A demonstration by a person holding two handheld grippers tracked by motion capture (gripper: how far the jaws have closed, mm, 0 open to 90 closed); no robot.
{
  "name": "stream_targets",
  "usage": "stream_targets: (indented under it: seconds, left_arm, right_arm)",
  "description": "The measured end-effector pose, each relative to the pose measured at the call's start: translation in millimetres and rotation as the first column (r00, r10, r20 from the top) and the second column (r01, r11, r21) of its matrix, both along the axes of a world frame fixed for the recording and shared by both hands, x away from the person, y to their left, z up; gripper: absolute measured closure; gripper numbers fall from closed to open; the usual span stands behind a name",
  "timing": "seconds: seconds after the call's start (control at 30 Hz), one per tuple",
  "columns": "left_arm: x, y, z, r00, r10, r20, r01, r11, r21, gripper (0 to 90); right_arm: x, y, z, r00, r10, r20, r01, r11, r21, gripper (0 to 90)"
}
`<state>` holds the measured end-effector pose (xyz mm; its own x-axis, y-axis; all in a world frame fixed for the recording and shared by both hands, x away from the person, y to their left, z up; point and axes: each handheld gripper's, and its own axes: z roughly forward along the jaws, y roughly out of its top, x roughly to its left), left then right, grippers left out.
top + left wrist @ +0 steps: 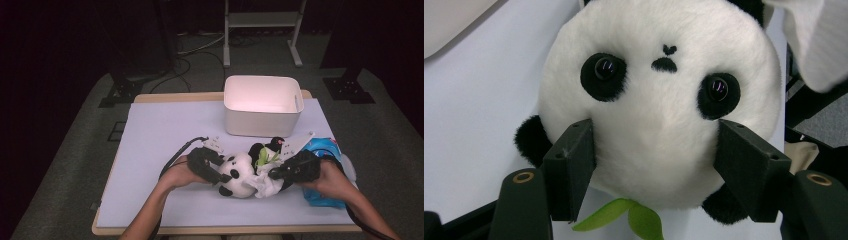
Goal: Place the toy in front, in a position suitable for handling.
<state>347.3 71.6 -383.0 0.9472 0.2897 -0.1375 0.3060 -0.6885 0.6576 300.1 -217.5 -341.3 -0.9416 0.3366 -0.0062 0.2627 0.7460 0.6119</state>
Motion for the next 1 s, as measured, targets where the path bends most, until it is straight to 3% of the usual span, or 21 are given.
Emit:
stream_targets:
  seconds: [0.5,0.73,1.0]
  left_arm:
    - [-0.3,-0.5,0.3,0.9999,-0.013,0.004,0.013,0.9999,0.003,33.0]
    - [-0.3,-1.0,1.0,0.9999,-0.017,0.001,0.017,0.9998,0.008,32.9]
    - [2.9,1.3,2.3,0.9998,-0.018,-0.014,0.017,0.9998,-0.012,29.0]
  right_arm:
    - [9.3,-18.2,15.9,0.9973,-0.061,0.040,0.062,0.998,-0.016,86.6]
    - [27.8,-25.3,11.5,0.9944,-0.105,0.004,0.106,0.994,-0.017,86.6]
    - [31.0,-25.6,-2.4,0.9944,-0.083,-0.065,0.084,0.996,0.006,86.4]
